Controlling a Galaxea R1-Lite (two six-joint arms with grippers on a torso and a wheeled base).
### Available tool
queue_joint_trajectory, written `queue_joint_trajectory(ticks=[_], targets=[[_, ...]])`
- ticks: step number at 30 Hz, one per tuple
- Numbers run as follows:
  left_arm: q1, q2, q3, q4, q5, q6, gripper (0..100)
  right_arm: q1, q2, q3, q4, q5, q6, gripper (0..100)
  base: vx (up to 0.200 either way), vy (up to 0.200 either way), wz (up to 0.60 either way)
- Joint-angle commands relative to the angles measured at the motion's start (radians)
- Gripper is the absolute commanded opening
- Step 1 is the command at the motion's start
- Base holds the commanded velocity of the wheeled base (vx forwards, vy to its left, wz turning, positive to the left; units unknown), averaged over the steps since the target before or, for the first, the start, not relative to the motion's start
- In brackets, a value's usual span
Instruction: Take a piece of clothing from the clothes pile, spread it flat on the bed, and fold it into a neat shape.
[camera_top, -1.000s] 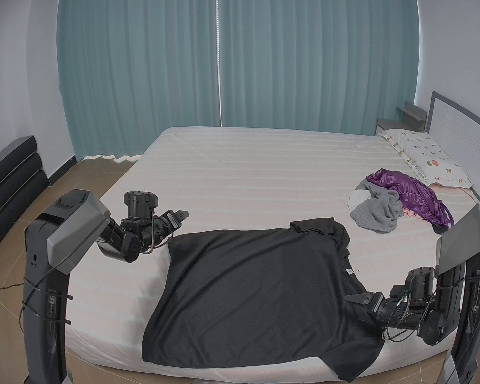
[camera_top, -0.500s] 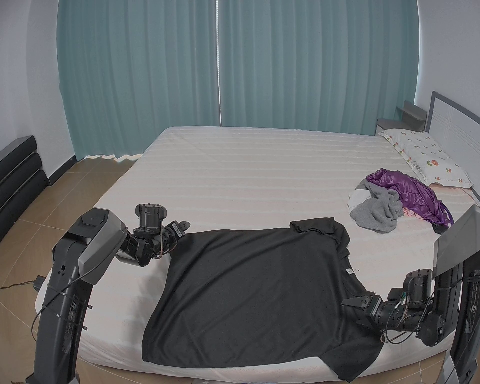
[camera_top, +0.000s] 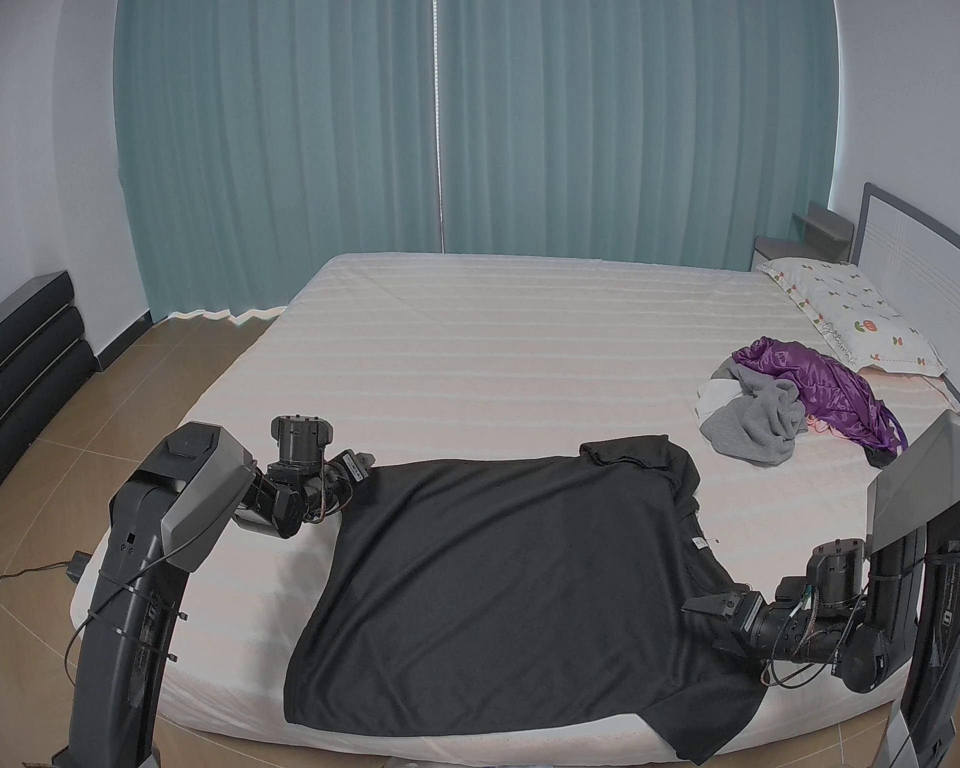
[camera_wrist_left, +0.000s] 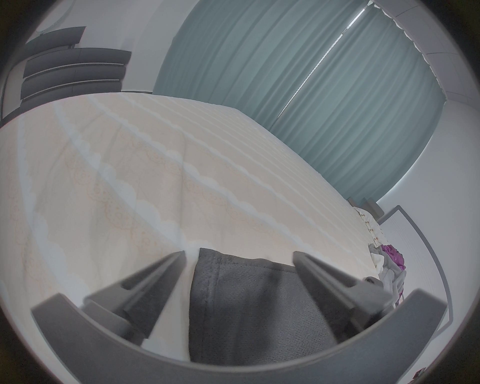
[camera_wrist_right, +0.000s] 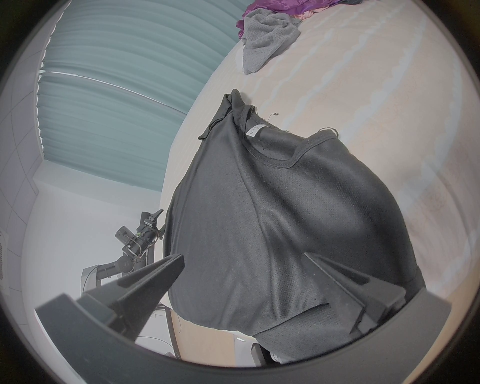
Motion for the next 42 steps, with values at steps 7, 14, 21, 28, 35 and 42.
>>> queue_joint_trajectory(ticks=[7, 14, 21, 28, 35, 42], targets=[[0.007, 0.011, -0.04, -0.006, 0.015, -0.019, 0, 0.001, 0.001, -0.001, -0.016, 0.0, 0.0, 100, 0.0, 0.0, 0.0], [0.016, 0.014, -0.098, -0.01, 0.058, -0.033, 0, 0.0, 0.001, -0.004, -0.016, 0.0, 0.003, 100, 0.0, 0.0, 0.0], [0.022, 0.025, -0.141, -0.004, 0.064, -0.002, 0, 0.001, 0.001, -0.005, -0.016, 0.0, 0.001, 100, 0.0, 0.0, 0.0], [0.045, 0.033, -0.16, -0.001, 0.066, 0.039, 0, 0.001, 0.006, -0.01, -0.016, -0.001, -0.002, 100, 0.0, 0.0, 0.0], [0.062, 0.048, -0.161, -0.01, 0.066, 0.019, 0, 0.001, -0.022, -0.111, -0.013, -0.063, -0.003, 100, 0.0, 0.0, 0.0], [0.059, 0.054, -0.163, -0.014, 0.061, 0.011, 0, 0.023, 0.008, -0.389, 0.086, -0.17, -0.071, 100, 0.0, 0.0, 0.0]])
